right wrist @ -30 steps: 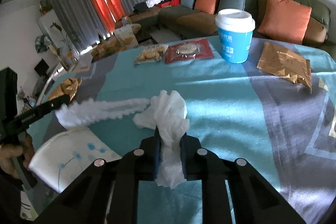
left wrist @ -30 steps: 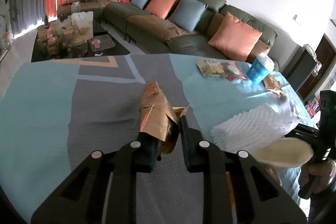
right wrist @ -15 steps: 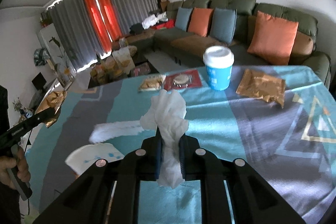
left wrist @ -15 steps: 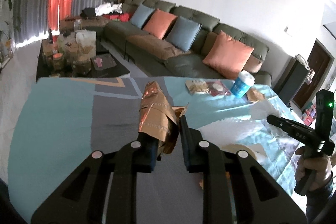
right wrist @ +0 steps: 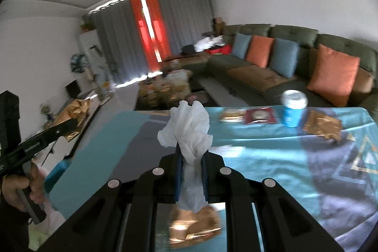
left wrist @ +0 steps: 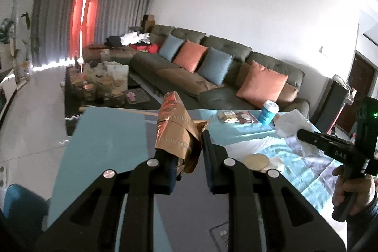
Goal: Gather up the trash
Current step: 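Carry the copper wrapper and white tissue to the teal bin with both tools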
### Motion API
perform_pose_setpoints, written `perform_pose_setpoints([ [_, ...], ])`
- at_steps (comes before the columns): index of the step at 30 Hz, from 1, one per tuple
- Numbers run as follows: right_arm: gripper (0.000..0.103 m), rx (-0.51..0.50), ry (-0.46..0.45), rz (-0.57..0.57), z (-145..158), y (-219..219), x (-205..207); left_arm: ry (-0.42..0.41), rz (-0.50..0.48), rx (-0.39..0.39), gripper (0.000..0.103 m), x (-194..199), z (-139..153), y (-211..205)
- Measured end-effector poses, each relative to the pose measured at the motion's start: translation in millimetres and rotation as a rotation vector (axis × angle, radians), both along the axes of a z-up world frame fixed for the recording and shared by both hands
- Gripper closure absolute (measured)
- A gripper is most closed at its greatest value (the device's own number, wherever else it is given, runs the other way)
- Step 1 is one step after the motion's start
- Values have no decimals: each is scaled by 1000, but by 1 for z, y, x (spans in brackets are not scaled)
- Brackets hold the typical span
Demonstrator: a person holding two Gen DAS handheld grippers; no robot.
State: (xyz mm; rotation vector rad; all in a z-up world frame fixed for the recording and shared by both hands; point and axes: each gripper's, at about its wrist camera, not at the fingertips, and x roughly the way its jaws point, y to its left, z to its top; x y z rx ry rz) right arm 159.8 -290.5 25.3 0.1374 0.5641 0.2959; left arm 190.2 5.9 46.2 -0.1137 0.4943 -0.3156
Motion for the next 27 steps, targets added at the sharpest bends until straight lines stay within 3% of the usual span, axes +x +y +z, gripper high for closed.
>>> perform_pose_setpoints([
  [13,91,13,-3,268,5,119,-21,-2,225,-5,83,-90,10,118],
  [27,91,15,-14,468,13,219,-27,-22,382,-10,83,-180,12,207],
])
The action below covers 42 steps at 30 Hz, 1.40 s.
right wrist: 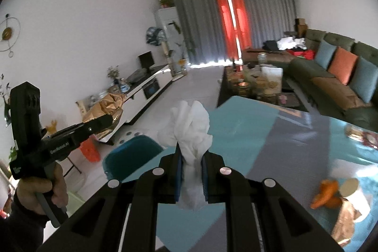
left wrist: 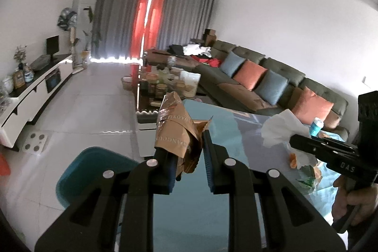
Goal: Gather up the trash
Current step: 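Carry the copper wrapper and white tissue to the teal bin with both tools, then open both tools to drop the wrapper and tissue into the bin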
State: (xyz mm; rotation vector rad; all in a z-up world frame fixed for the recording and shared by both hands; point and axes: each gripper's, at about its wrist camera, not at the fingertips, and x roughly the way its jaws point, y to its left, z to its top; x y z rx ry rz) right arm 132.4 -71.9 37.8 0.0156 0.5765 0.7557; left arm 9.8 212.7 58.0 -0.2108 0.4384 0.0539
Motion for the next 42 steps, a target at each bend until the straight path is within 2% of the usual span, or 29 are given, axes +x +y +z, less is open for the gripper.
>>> perform_pose_setpoints([
  [7,90,-18,17,128,-5,62,6,13,84,-10,82,-46,-11,52],
  [11,90,-55,46,210,-14,105,13,52,135,-17,82,-63,-28,85],
  [17,90,-143,112,292,-43,177,26,123,193,-45,82,-77,-61,133],
  [21,90,-206,161,316,-65,212,37,183,218,-55,82,-69,-88,150],
  [23,90,-245,176,322,-76,227,41,211,217,-74,82,-47,-100,145],
  [31,88,-347,257,348,-110,273,50,306,236,-101,80,-16,-153,153],
  [35,81,-381,274,352,-119,287,53,348,248,-96,75,15,-169,152],
  [37,77,-388,275,349,-122,289,54,354,258,-92,69,23,-174,156],
  [39,71,-384,280,343,-123,288,55,359,266,-90,68,28,-177,159],
  [40,70,-380,283,342,-124,288,56,360,271,-89,61,28,-178,161],
  [42,55,-376,288,340,-125,289,58,368,278,-83,54,31,-180,161],
])
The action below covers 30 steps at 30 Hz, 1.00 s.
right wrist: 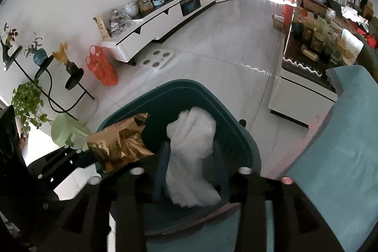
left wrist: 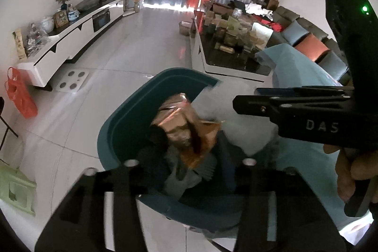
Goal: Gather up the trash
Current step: 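Open both tools to drop the wrapper and tissue into the bin, then move both tools back over the table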
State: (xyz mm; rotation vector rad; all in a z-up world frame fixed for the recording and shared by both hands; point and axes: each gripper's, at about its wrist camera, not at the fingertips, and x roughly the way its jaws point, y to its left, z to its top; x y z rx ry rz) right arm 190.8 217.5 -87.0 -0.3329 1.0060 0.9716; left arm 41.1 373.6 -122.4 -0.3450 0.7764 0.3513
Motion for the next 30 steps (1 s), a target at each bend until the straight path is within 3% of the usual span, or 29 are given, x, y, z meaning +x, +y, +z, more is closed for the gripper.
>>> perform_pose_setpoints([
  [2,53,9,0,-3,1,0,3,0,6,22,52,1,1,0],
  [5,50,29,0,-11,4,-3,4,5,9,37,35,1,4,-3],
  [8,47,50,1,-20,9,-9,5,7,13,44,32,-3,7,-5],
  [10,47,66,-1,-25,14,-13,5,14,17,39,23,-3,7,-6],
  [19,43,142,-23,-77,35,-52,10,-40,0,50,18,-6,29,-20],
  [22,38,165,-32,-93,41,-66,8,-69,2,57,12,-8,42,-27],
  [25,23,199,-58,-123,51,-86,5,-106,6,61,7,-13,59,-37],
  [30,7,259,-100,-182,69,-121,0,-165,-13,70,6,-18,86,-58],
])
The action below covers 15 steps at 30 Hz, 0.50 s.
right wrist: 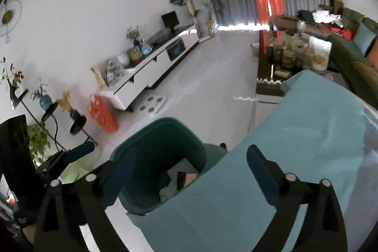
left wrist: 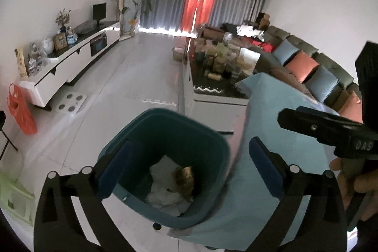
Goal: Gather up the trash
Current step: 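Move both tools back over the table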
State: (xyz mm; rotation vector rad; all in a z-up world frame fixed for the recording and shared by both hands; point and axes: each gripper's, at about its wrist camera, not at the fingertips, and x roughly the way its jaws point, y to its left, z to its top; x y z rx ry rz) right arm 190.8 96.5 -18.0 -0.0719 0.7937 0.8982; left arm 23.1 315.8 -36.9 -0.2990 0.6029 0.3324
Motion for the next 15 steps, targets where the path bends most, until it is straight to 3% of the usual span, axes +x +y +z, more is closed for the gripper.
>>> perform_pose_setpoints([
  [7,7,73,-31,-100,16,-62,-5,-53,-69,36,6,1,34,-41],
  [15,7,146,-83,-273,32,-162,-18,-92,-197,45,5,12,57,-105],
])
